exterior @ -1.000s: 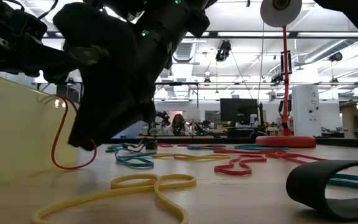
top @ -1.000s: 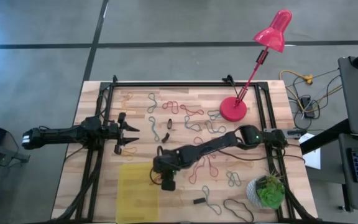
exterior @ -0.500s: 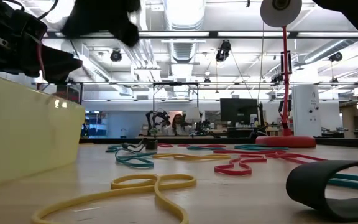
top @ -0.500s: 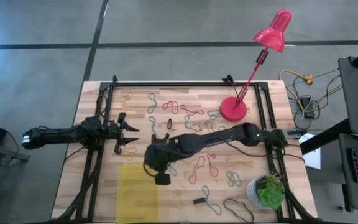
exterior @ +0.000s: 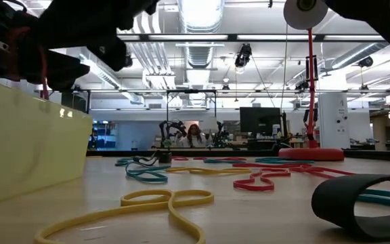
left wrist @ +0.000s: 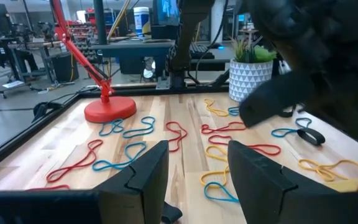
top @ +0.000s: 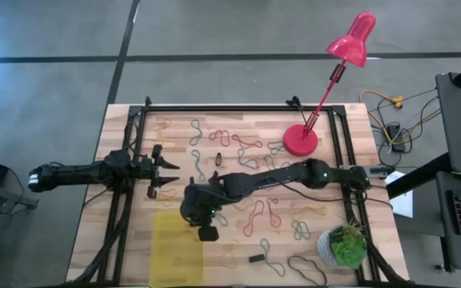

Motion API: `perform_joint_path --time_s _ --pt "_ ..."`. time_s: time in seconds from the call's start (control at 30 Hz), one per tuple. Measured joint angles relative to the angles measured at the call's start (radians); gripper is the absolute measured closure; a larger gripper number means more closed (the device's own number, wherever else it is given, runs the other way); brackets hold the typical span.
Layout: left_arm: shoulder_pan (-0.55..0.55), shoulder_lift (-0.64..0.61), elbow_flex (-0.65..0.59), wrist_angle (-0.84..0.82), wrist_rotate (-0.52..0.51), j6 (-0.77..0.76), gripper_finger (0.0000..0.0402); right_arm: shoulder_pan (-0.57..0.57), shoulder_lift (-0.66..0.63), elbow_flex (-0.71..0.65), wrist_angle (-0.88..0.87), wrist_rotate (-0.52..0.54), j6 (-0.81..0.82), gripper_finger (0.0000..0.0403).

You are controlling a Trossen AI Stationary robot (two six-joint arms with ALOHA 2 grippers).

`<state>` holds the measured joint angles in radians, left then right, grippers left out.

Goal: Pick and place rubber bands into bin
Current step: Put the red rubber band into the bin, then put the yellow rubber band into the bin

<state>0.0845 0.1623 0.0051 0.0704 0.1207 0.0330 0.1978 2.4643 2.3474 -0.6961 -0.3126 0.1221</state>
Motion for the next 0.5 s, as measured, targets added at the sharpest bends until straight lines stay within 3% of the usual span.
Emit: perform_joint_path --time_s 0.13,0.3,0.5 --pt "0.0 0.0 0.0 0.0 0.0 0.0 0.0251 0.001 0.006 0.0 0.019 0.0 -0.024 0.0356" --pt "0.0 0.0 0.0 0.0 0.0 0.0 0.0251 0.0 0.005 0.001 0.002 0.052 -0.043 0.0281" --pt "0.0 0.001 0.0 0.0 0.0 0.0 0.0251 0.01 -0.021 0.002 -0.318 0.145 -0.151 0.0215"
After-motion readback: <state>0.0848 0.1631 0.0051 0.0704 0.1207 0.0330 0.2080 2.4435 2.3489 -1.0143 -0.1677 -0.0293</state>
